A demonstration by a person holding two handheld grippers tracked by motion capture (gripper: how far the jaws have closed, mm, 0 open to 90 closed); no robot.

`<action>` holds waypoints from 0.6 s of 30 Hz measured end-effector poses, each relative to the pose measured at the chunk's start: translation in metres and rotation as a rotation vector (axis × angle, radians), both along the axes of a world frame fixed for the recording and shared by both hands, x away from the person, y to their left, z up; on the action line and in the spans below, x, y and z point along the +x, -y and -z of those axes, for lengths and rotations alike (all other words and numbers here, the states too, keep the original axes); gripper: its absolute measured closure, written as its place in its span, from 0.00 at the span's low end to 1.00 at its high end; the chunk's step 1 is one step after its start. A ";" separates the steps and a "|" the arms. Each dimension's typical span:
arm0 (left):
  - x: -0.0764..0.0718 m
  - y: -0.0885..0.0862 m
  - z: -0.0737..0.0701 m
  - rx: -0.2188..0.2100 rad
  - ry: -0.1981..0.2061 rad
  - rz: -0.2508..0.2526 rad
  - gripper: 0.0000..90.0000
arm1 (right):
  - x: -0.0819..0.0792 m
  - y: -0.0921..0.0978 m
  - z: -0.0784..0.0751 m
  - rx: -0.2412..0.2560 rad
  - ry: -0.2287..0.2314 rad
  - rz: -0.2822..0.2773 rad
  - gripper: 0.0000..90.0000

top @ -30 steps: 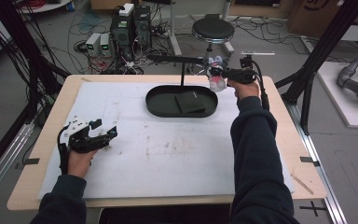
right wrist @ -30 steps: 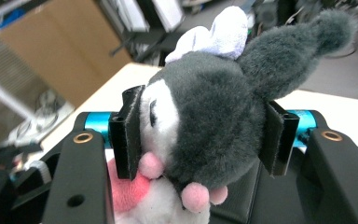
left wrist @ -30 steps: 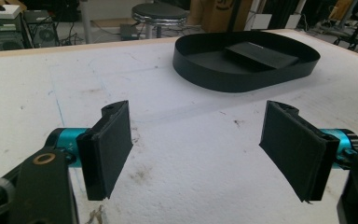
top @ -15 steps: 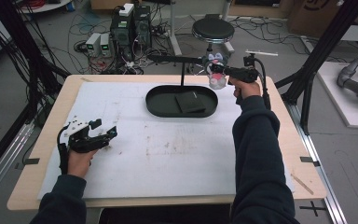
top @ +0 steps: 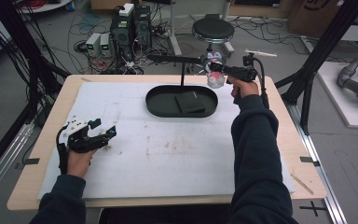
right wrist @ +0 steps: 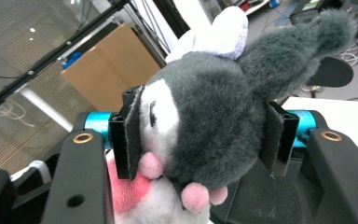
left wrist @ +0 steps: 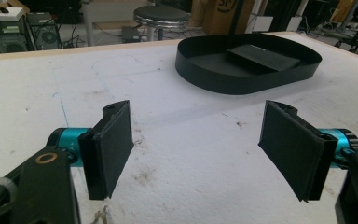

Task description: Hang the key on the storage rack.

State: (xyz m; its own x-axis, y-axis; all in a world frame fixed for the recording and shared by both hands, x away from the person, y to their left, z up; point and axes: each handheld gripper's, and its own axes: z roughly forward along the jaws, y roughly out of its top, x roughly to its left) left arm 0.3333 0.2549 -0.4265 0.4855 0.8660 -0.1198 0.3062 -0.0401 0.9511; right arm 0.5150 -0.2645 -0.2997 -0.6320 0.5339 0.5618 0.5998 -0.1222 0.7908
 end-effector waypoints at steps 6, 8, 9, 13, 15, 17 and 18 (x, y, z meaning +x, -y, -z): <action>0.000 0.000 0.000 0.000 -0.003 0.003 0.28 | 0.006 -0.005 0.006 -0.034 0.030 0.083 0.48; 0.000 0.000 0.000 0.002 -0.003 0.005 0.28 | 0.007 -0.004 0.006 -0.037 0.053 0.115 0.48; 0.000 0.000 0.000 0.003 -0.003 0.005 0.28 | 0.007 -0.004 0.006 -0.043 0.064 0.131 0.48; -0.001 -0.001 0.000 0.002 -0.004 0.002 0.28 | 0.006 -0.001 0.004 -0.092 0.099 0.159 0.48; -0.001 -0.001 0.000 0.005 -0.005 0.003 0.28 | 0.004 -0.001 0.003 -0.148 0.111 0.141 0.48; -0.001 0.000 0.000 0.004 -0.005 0.003 0.28 | 0.003 -0.002 0.002 -0.223 0.130 0.110 0.48; -0.001 0.000 0.000 0.006 -0.005 0.003 0.28 | 0.002 -0.002 0.002 -0.258 0.143 0.092 0.48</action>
State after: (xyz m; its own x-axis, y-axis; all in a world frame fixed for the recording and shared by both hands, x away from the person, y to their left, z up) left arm 0.3323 0.2550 -0.4268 0.4878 0.8651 -0.1169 0.3106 -0.0468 0.9494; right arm 0.5165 -0.2623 -0.3016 -0.6370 0.7062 0.3091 0.4762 0.0452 0.8782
